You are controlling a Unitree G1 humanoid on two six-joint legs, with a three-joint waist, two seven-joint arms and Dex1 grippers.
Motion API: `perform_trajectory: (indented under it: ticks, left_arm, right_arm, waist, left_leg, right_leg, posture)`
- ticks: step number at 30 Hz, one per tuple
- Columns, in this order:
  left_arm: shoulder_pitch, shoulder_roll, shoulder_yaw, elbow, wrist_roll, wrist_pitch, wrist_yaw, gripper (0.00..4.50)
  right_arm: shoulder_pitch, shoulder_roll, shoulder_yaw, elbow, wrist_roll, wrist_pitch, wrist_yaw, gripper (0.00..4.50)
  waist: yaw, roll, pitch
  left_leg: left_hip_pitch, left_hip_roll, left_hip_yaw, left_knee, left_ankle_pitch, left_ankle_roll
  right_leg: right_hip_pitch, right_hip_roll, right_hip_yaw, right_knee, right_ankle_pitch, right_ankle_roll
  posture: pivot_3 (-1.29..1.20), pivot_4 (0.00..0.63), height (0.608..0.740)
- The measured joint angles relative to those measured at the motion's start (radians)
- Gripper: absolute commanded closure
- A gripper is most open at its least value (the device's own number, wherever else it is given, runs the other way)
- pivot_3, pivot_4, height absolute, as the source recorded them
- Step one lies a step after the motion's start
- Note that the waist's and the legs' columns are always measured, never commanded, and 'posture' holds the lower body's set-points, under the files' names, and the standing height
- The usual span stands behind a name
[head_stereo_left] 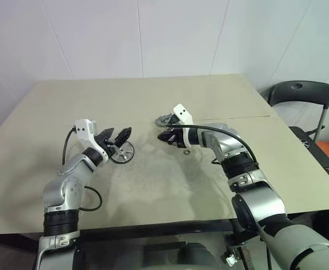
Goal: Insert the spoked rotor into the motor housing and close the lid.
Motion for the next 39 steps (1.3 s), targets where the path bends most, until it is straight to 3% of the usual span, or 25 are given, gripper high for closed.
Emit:
perform_trajectory:
  ticks: [3, 7, 13, 16, 22, 27, 39]
  left_arm:
    - [-0.001, -0.001, 0.000, 0.000, 0.001, 0.000, 0.000, 0.00]
    - [-0.001, 0.000, 0.001, 0.000, 0.004, 0.000, 0.000, 0.00]
    - [-0.003, -0.001, 0.001, 0.004, 0.005, 0.000, -0.001, 0.00]
    - [-0.004, -0.009, -0.001, 0.008, 0.006, -0.001, -0.001, 0.00]
    - [-0.001, -0.025, -0.005, 0.006, 0.008, -0.005, 0.008, 0.00]
    - [0.036, -0.031, 0.001, -0.030, 0.007, -0.005, 0.028, 0.00]
    - [0.064, -0.032, 0.004, -0.062, 0.004, -0.003, 0.054, 0.00]
  right_arm:
    - [0.004, -0.006, -0.008, -0.009, 0.005, -0.044, -0.020, 3.86]
    - [0.003, -0.063, 0.049, -0.016, -0.048, -0.194, -0.008, 2.55]
    - [-0.019, -0.166, 0.181, 0.002, -0.112, -0.325, 0.179, 2.55]
    - [-0.080, -0.178, 0.206, 0.110, -0.158, -0.427, 0.194, 2.55]
    - [-0.239, -0.110, 0.223, 0.436, -0.241, -0.573, 0.118, 2.55]
    - [-0.270, -0.060, 0.225, 0.624, -0.298, -0.633, 0.070, 2.55]
    - [-0.270, -0.057, 0.207, 0.747, -0.353, -0.655, -0.003, 2.55]
  waist:
    - [0.000, 0.000, 0.000]
    - [0.002, 0.000, 0.000]
    - [0.002, 0.000, 0.000]
    - [0.000, 0.000, 0.000]
    - [0.000, 0.000, 0.000]
    - [0.000, 0.000, 0.000]
    - [-0.001, 0.000, 0.000]
  left_leg:
    - [0.000, 0.000, 0.000, 0.000, 0.000, 0.000]
    - [0.000, 0.000, 0.000, 0.000, 0.000, 0.000]
    - [0.000, 0.000, 0.000, 0.000, 0.000, 0.000]
    - [0.000, 0.000, 0.000, 0.001, 0.000, 0.000]
    - [0.001, 0.000, 0.000, 0.000, 0.000, 0.000]
    - [0.000, 0.000, 0.000, 0.000, 0.000, 0.000]
    - [0.000, 0.000, 0.000, 0.000, 0.000, 0.000]
  right_leg:
    - [0.000, 0.000, 0.000, 0.000, 0.000, -0.001]
    - [0.001, 0.000, 0.000, -0.001, -0.001, -0.002]
    - [0.000, 0.000, 0.000, -0.001, -0.001, -0.002]
    - [0.001, 0.000, 0.000, -0.001, 0.000, -0.002]
    - [0.000, 0.000, 0.000, -0.001, 0.000, -0.003]
    - [0.000, 0.000, 0.000, -0.002, 0.000, -0.002]
    - [0.000, 0.000, 0.000, 0.000, 0.000, -0.002]
  posture:
    - [0.00, 0.000, 0.740]
    - [0.00, 0.000, 0.740]
    - [0.00, 0.000, 0.740]
    - [0.00, 0.000, 0.740]
    - [0.00, 0.000, 0.740]
    - [0.00, 0.000, 0.740]
    - [0.00, 0.000, 0.740]
